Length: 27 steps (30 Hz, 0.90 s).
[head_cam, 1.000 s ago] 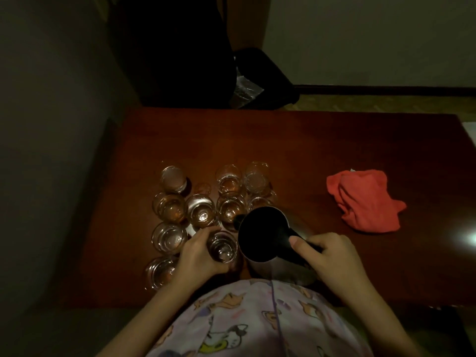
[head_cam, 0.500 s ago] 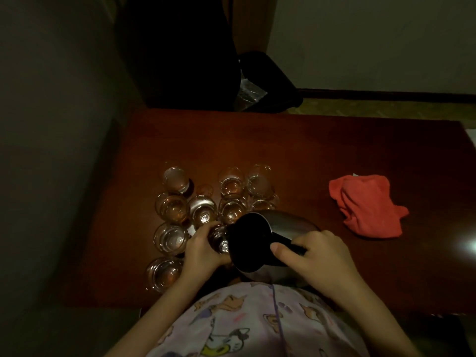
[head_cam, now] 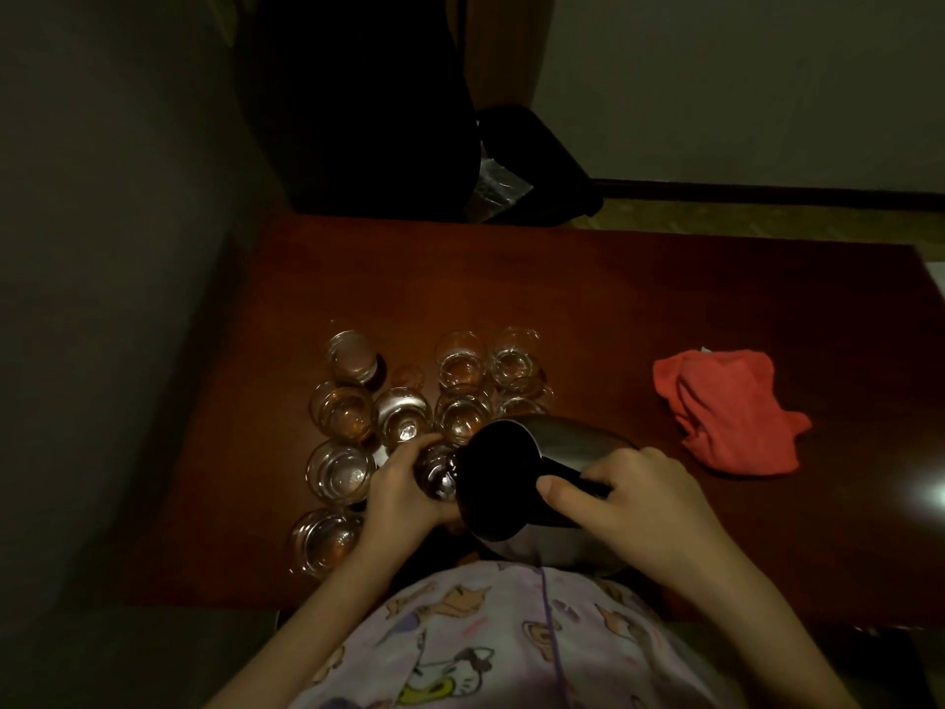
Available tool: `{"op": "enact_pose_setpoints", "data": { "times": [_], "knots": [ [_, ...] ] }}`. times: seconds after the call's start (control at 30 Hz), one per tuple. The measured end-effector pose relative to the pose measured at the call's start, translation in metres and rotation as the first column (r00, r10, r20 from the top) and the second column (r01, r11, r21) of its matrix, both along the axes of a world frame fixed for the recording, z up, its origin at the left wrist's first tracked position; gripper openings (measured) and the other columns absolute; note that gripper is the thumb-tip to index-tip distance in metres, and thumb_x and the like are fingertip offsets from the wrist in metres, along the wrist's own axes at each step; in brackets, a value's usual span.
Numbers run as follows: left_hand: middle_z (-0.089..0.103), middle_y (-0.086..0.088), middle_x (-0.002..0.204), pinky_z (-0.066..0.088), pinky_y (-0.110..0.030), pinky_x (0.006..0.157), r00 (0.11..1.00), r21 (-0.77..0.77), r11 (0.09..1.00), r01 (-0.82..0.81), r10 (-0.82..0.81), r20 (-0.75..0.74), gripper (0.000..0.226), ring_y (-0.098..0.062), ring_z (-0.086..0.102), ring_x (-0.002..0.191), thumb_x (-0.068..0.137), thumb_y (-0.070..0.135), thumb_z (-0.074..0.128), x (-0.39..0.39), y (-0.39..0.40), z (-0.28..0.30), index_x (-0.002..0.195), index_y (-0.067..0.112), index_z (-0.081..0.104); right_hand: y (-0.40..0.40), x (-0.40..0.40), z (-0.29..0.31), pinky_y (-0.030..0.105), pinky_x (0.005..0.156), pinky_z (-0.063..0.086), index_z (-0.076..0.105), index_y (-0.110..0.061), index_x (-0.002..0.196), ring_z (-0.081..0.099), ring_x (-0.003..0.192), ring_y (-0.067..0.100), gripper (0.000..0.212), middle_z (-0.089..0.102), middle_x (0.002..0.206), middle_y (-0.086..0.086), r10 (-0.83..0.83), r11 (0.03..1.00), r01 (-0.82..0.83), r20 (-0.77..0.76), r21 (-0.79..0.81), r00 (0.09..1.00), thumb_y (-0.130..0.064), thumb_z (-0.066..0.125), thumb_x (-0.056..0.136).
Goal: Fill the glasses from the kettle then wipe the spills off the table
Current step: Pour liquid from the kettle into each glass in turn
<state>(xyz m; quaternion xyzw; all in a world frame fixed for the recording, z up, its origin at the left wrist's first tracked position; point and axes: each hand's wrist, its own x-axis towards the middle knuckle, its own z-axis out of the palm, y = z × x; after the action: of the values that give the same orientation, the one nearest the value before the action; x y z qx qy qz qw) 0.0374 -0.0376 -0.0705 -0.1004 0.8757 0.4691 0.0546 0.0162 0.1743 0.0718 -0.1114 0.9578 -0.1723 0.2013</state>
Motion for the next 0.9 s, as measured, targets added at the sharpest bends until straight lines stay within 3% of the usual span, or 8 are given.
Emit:
{"op": "enact_pose_setpoints", "data": {
  "times": [0.4, 0.7, 0.9],
  "knots": [
    [0.049, 0.016, 0.114, 0.028, 0.000, 0.080, 1.000, 0.020, 1.000, -0.013, 0.013, -0.015, 0.079, 0.001, 0.045, 0.108, 0.054, 0.021, 0.089, -0.002, -0.003, 0.007, 0.125, 0.018, 0.053, -0.004, 0.000, 0.009, 0.032, 0.050, 0.025, 0.036, -0.010, 0.046, 0.032, 0.045, 0.018, 0.067, 0.031, 0.044, 0.001, -0.009, 1.000, 0.009, 0.013, 0.024, 1.000, -0.066, 0.049, 0.079],
    [0.053, 0.013, 0.118, 0.029, -0.001, 0.078, 0.999, 0.017, 0.999, -0.033, 0.033, -0.004, 0.081, 0.000, 0.046, 0.109, 0.053, 0.019, 0.089, -0.002, -0.005, 0.004, 0.125, 0.021, 0.054, -0.002, -0.001, 0.009, 0.032, 0.049, 0.024, 0.048, -0.009, 0.052, 0.037, 0.045, 0.018, 0.063, 0.036, 0.046, 0.003, -0.019, 0.999, 0.019, 0.012, 0.031, 1.000, -0.065, 0.046, 0.080],
    [0.056, 0.009, 0.121, 0.032, -0.009, 0.084, 0.999, 0.003, 0.999, -0.035, 0.035, -0.009, 0.082, -0.003, 0.047, 0.111, 0.052, 0.022, 0.090, -0.002, -0.004, 0.004, 0.125, 0.019, 0.054, -0.001, -0.002, 0.010, 0.031, 0.046, 0.021, 0.042, -0.010, 0.048, 0.036, 0.043, 0.016, 0.062, 0.034, 0.044, 0.003, -0.028, 0.999, 0.027, 0.017, 0.037, 0.999, -0.063, 0.046, 0.080]
  ]
}}
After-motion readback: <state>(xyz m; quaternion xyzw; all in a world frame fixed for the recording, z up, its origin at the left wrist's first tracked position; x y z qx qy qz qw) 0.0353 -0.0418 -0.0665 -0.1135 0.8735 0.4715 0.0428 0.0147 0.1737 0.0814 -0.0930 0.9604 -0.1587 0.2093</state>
